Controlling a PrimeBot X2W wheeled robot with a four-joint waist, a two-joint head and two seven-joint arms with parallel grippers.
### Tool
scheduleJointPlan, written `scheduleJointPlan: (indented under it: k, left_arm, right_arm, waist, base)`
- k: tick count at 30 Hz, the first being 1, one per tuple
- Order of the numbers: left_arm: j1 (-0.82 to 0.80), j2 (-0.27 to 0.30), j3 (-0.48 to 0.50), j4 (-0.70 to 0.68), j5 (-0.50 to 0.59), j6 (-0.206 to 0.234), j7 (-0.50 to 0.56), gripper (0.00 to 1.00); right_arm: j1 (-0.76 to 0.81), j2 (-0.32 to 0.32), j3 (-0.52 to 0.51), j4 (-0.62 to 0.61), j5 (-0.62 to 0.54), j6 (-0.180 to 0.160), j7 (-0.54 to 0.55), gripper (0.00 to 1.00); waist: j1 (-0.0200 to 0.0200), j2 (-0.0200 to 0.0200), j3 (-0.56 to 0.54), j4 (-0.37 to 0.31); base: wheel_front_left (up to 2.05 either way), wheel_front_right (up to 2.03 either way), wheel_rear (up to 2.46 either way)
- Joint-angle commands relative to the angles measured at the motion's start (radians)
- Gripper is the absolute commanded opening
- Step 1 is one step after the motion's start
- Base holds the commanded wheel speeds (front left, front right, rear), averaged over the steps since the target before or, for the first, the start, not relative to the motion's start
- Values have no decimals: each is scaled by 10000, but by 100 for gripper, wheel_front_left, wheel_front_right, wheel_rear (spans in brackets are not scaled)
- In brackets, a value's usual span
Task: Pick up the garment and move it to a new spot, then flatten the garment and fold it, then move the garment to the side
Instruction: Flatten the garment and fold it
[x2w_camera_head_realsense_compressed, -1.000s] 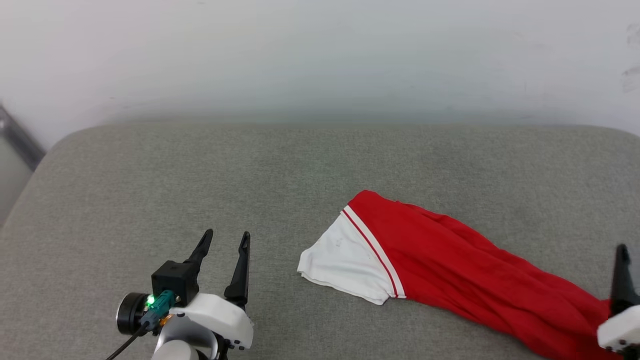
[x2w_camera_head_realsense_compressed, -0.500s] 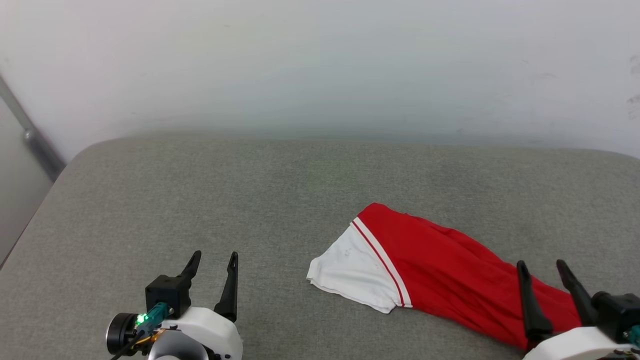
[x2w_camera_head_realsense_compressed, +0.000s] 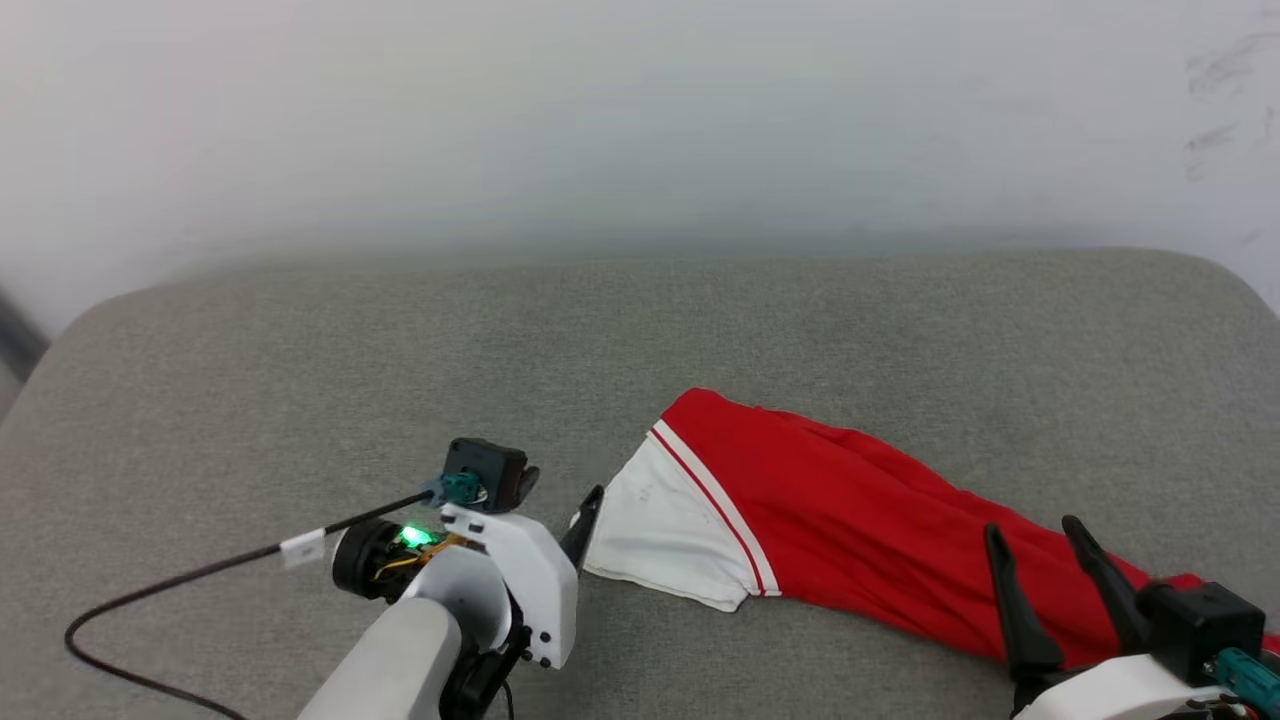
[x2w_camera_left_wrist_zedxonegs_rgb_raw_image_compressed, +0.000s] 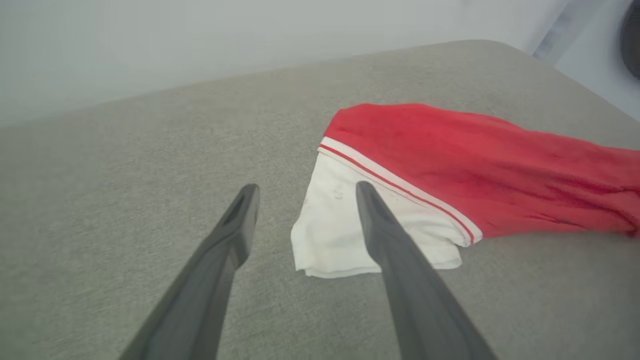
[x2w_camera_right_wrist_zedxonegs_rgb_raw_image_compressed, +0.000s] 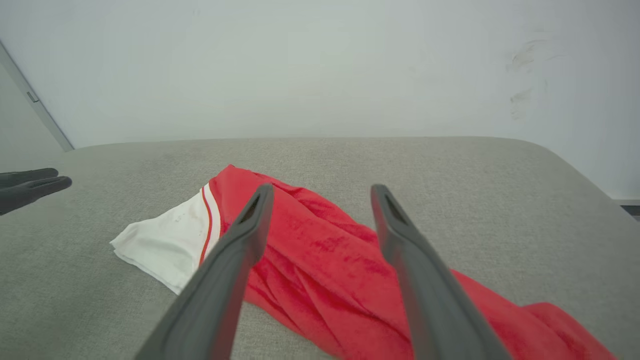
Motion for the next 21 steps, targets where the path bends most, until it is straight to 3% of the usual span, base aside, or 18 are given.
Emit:
scheduleJointPlan:
  k: [1, 7, 16, 18, 19, 20, 21]
  left_arm:
    - [-323, -49, -167, 236, -82, -189, 469, 100]
    - [-1247, -213, -613, 1307, -553, -673, 2731, 100]
    - [-1930, -239, -1136, 2919, -642, -865, 4595, 100]
    - [-1821, -359, -1278, 3224, -806, -964, 5040, 80]
    - [-1812, -399, -1345, 3318, -885, -1020, 5220, 44]
    - [-1788, -449, -1387, 3389, -974, -1044, 5347, 33]
    - [-1794, -475, -1409, 3448, -1049, -1088, 5458, 4]
  right_arm:
    - [-140, -15, 15, -30, -86, -7, 8, 100]
    - [-431, -12, 224, -42, -129, -7, -14, 100]
    - [-916, -24, 441, 386, 5, -7, -283, 100]
    - [-943, -22, 453, 516, 71, -7, -365, 100]
    - [-970, -22, 455, 568, 93, -7, -420, 100]
    - [-998, -21, 449, 609, 110, -7, -451, 100]
    - [-1027, -20, 440, 653, 121, -7, -492, 100]
  waist:
    - [0, 0, 190, -167]
    - [0, 0, 929, -544]
    - [0, 0, 1586, -1172]
    - [0, 0, 1643, -1252]
    - [0, 0, 1669, -1271]
    - [0, 0, 1684, -1276]
    - [0, 0, 1693, -1277]
  base:
    - [0, 0, 0]
    - [0, 0, 0]
    - [0, 0, 0]
    - [0, 0, 0]
    - [0, 0, 0]
    - [0, 0, 0]
    - [0, 0, 0]
